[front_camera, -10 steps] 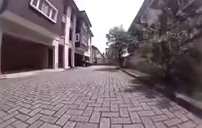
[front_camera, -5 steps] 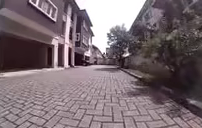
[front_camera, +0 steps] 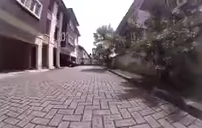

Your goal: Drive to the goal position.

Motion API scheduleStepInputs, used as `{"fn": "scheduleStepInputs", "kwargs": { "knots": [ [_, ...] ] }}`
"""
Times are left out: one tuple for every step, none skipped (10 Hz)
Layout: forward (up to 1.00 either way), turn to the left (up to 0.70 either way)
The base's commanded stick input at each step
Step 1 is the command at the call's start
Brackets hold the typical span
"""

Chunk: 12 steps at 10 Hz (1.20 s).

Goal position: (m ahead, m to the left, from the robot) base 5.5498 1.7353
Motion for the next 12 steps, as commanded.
{"fn": "scheduleStepInputs", "kwargs": {
  "knots": [
    [0.50, 0.00],
    [0.50, 0.00],
    [0.50, 0.00],
    [0.50, 0.00],
    [0.50, 0.00],
    [0.50, 0.00],
    [0.50, 0.00],
    [0.50, 0.00],
    [0.50, 0.00],
    [0.50, 0.00],
    [0.50, 0.00],
    [0.50, 0.00]
  ]
}}
